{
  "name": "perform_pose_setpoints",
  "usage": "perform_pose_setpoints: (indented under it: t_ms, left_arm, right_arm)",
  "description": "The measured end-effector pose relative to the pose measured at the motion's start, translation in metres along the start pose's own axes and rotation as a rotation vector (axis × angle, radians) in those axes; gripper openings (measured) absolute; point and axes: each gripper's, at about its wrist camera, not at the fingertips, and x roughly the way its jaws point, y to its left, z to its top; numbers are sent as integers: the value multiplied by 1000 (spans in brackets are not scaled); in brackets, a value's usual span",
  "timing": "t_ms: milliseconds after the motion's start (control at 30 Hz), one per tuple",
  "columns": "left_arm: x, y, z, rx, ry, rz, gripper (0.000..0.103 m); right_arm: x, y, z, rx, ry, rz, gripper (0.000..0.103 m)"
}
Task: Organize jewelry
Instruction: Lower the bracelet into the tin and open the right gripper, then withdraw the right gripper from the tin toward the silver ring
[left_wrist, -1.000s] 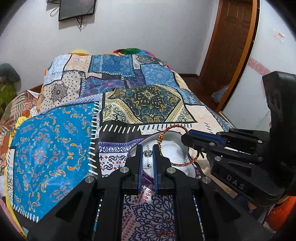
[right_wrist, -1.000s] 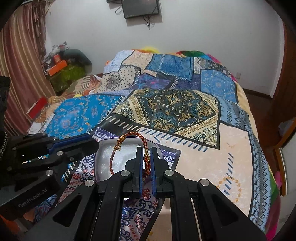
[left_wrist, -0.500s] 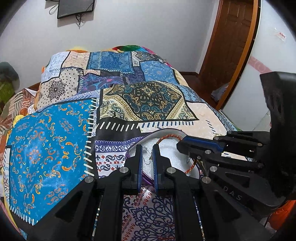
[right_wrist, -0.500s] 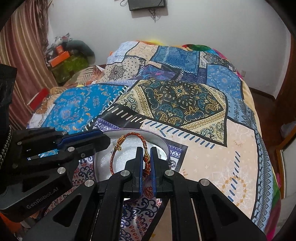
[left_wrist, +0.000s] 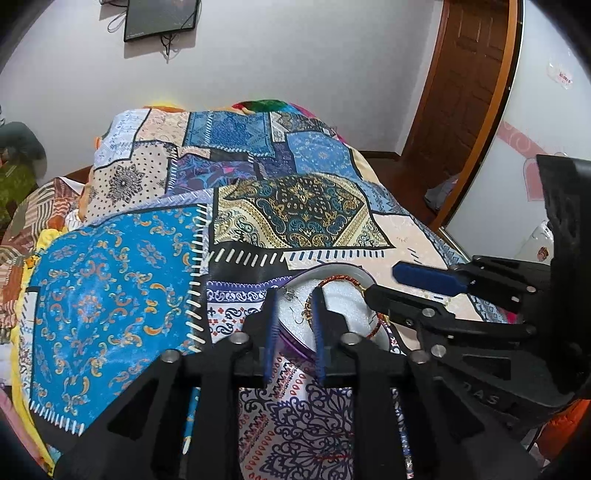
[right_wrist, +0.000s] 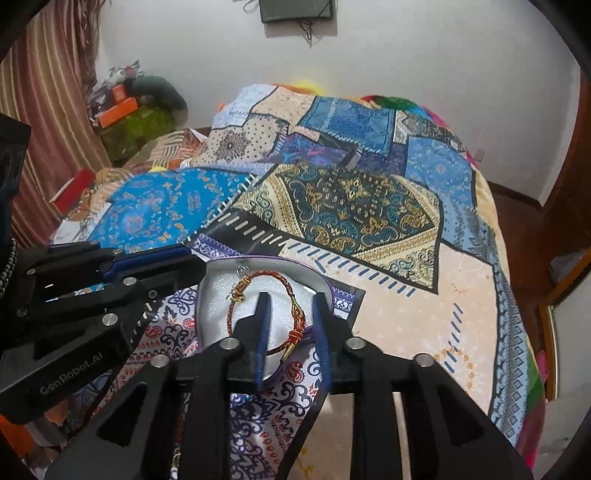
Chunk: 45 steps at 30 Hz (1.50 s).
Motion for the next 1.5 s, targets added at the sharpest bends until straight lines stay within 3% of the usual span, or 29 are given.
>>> perform_pose_setpoints:
  t_ms: [100,767,967,1067,1333,1500]
  left_arm:
    - [-13,-1,0,3,-29,11,34]
    - [-84,-5,-25,20,-75,67,42]
    - [-85,-3,-40,22,-32,76,42]
    - [-84,-2,-52,27,-3,76,42]
    - [-70,-5,-83,45,94,65,42]
    - [-64,-6,-98,48,139,51,42]
  right_arm:
    - [-12,4,2,-17,-28,-17,30]
    - [-67,27,-16,-43,-112,-52,31]
    - [-67,28,-31,-41,-87,-61,31]
    - [-60,27,-42,-40,-67,-87,49]
    - [-43,31,-75,-51,32,-58,49]
    - [-36,36,-90,-37,87,22,49]
